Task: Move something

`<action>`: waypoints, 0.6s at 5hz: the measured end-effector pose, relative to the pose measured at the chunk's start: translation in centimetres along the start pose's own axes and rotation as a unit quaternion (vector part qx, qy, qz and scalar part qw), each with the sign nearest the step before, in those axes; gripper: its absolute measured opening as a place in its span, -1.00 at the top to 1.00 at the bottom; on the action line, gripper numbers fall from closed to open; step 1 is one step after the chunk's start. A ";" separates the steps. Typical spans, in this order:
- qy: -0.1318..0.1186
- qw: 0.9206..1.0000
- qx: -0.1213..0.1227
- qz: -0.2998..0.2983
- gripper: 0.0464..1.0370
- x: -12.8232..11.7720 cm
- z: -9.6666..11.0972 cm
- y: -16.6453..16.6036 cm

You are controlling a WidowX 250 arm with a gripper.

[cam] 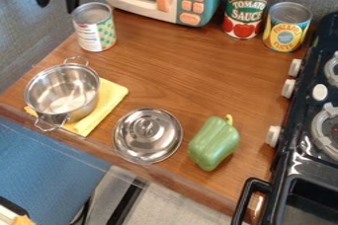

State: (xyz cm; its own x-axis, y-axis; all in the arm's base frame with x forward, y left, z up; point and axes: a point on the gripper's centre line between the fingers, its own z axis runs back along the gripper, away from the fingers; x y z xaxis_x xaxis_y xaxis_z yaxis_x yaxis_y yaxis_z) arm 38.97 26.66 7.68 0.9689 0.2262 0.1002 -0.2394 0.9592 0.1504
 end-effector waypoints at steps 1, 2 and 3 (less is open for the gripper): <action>-0.006 1.000 0.009 -0.029 -0.93 1.2 0.3 -2.2; -0.007 0.999 0.006 -0.043 -0.93 1.6 0.0 -4.0; 0.007 0.998 -0.012 -0.057 -0.93 0.9 -1.5 -6.2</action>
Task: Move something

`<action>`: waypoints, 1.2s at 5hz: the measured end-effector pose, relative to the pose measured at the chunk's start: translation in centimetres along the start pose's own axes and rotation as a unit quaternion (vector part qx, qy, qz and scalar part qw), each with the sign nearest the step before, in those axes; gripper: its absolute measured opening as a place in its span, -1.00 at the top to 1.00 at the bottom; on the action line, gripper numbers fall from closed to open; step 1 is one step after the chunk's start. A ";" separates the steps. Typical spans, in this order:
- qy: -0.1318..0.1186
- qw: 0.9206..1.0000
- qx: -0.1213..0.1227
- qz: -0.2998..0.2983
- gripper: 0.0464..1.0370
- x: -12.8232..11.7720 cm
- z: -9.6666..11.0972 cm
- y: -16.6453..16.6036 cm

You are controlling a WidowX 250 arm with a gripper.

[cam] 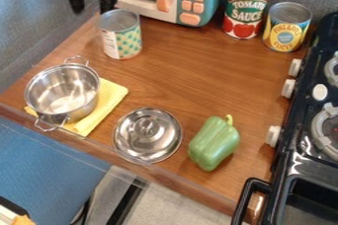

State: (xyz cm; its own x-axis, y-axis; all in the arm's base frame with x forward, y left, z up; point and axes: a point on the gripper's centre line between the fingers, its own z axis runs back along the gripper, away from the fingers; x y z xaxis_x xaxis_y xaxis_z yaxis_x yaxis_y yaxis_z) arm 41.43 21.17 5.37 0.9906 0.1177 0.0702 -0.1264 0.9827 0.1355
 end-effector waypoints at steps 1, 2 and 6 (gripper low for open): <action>0.010 1.000 0.001 -0.024 -0.93 -0.5 -0.2 -2.7; 0.017 0.999 0.006 -0.049 -0.93 -1.2 0.0 -5.5; 0.029 0.996 -0.002 -0.079 -0.93 -3.4 1.4 -12.5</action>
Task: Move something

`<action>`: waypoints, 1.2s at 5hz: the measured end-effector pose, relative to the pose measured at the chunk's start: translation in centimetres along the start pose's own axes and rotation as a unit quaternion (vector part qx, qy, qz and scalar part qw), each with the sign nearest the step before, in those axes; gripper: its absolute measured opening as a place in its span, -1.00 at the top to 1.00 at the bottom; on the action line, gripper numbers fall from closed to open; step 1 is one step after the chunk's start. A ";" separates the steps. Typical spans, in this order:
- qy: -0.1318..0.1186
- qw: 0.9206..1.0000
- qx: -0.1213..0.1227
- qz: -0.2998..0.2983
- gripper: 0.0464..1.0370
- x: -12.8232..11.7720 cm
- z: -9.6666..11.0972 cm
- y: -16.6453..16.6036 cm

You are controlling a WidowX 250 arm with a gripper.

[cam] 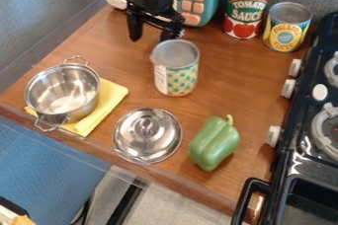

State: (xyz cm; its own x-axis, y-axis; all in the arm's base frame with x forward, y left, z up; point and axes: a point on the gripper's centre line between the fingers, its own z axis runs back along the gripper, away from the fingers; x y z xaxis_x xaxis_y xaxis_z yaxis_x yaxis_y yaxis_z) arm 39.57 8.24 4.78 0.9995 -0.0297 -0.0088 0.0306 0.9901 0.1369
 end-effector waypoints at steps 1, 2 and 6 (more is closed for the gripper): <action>-0.010 1.000 -0.006 -0.007 -0.93 -0.1 1.6 -2.3; -0.008 1.000 -0.016 -0.012 -0.93 -0.5 2.0 -4.3; -0.033 0.997 -0.041 -0.050 -0.93 -1.5 5.2 -8.6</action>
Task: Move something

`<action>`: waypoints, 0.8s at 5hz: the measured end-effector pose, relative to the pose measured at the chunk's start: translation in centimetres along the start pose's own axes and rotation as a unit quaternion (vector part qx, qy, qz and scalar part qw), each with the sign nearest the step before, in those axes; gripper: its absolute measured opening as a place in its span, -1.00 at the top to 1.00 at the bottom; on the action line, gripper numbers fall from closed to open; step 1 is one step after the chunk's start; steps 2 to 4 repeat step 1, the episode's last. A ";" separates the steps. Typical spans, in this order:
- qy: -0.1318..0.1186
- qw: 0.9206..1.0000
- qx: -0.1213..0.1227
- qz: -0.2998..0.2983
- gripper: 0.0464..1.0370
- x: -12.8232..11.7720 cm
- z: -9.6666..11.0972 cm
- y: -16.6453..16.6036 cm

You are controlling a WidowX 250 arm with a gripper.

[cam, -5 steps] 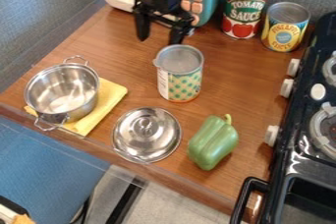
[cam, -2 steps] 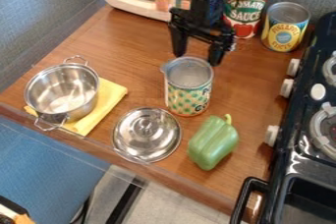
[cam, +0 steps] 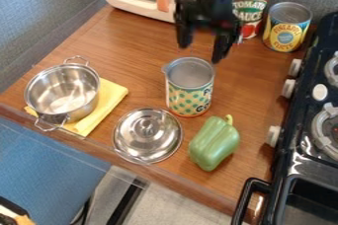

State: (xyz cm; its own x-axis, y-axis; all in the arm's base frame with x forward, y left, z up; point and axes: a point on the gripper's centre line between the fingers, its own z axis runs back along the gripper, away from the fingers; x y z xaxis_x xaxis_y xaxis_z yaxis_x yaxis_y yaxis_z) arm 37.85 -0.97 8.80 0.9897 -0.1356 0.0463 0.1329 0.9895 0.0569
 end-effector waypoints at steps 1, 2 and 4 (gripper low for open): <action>-0.023 1.000 0.003 -0.010 -0.93 -0.4 2.4 0.2; -0.023 1.000 0.003 -0.010 -0.93 -0.4 2.4 0.2; -0.023 1.000 0.003 -0.010 -0.93 -0.4 2.4 0.2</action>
